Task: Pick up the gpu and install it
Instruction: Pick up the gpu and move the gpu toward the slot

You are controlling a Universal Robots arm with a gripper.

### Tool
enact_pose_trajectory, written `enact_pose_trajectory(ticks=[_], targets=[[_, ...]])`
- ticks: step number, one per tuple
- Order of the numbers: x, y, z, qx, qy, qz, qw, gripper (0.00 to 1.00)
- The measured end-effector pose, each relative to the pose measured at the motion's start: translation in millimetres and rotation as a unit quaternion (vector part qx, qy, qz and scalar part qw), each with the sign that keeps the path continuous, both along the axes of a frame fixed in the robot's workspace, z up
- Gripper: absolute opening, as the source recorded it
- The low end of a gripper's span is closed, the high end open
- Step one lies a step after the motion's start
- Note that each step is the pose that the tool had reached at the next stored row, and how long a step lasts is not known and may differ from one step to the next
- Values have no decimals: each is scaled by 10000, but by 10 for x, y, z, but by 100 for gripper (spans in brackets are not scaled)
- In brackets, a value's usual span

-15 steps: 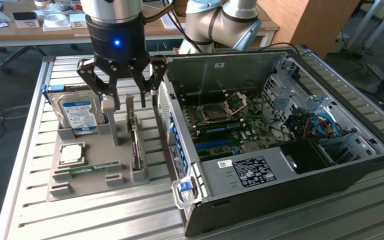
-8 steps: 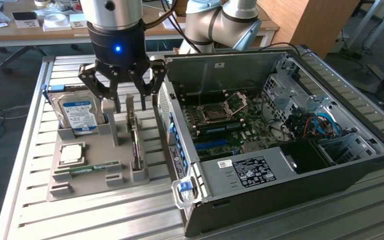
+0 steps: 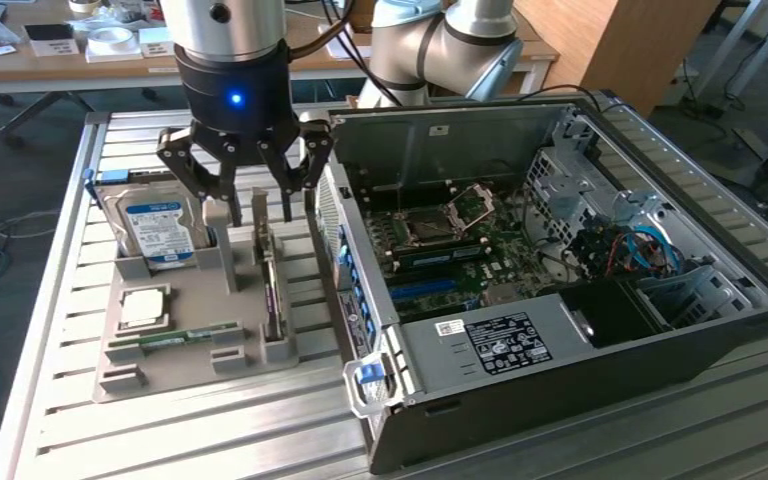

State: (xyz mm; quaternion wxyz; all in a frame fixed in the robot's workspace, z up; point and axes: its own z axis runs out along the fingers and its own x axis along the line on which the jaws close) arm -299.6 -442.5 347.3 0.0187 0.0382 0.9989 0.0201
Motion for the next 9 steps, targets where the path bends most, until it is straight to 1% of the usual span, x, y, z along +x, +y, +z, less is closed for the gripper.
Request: enact_pose_trajectory(ticks=[9], targets=[[-1,0,-66,-1,1,-15,10000,53]])
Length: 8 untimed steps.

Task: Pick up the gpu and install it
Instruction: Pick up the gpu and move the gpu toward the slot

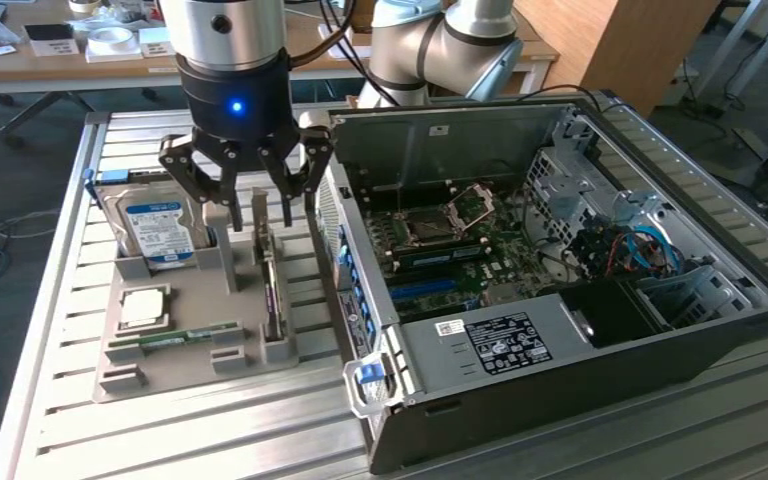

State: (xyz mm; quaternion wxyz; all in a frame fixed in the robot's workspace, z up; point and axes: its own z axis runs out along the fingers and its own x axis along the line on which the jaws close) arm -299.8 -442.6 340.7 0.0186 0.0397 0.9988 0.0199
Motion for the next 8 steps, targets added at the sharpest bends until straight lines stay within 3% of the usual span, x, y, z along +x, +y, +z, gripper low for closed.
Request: enact_pose_trajectory(ticks=[8], targets=[[0,0,-29,0,0,-9,10000,53]])
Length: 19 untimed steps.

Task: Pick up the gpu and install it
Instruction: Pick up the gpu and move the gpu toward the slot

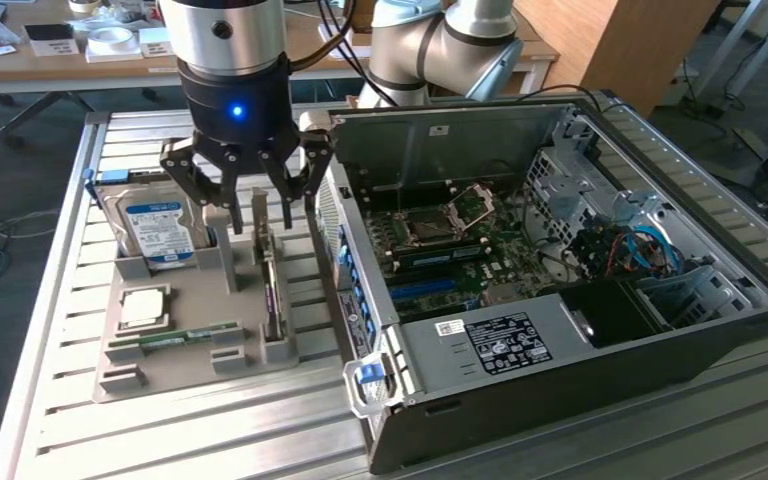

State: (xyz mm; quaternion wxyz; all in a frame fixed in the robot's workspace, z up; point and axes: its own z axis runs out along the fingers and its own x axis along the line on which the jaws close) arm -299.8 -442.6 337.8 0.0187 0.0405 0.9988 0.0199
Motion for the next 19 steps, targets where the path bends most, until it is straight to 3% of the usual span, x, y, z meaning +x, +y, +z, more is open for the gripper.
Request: enact_pose_trajectory(ticks=[19], targets=[[0,0,-41,2,-2,0,10000,53]])
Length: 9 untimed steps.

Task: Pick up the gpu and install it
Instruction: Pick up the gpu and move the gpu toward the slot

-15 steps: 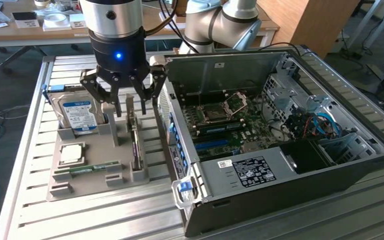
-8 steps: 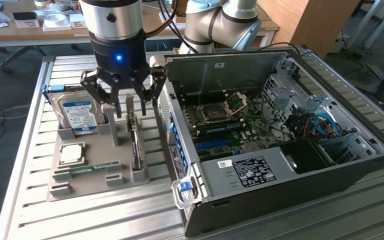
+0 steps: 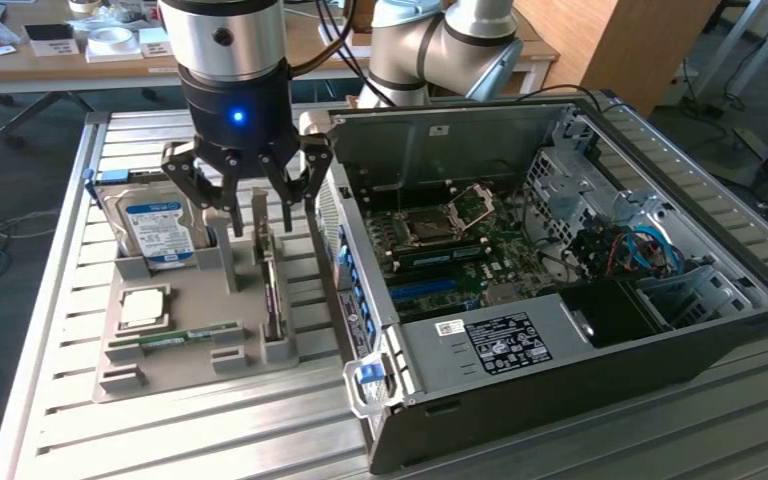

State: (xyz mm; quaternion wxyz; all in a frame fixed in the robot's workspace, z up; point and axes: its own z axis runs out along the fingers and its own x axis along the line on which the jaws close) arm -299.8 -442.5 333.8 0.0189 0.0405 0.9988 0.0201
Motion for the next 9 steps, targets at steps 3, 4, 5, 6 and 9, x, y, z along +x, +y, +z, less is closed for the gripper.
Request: enact_pose_trajectory(ticks=[3,4,5,6,9], targets=[[0,-1,-13,-3,3,0,10000,53],[-1,0,-14,-2,2,0,10000,53],[0,0,-14,-2,2,0,10000,53],[0,0,-18,-1,1,0,10000,53],[0,0,-54,-2,2,0,10000,53]])
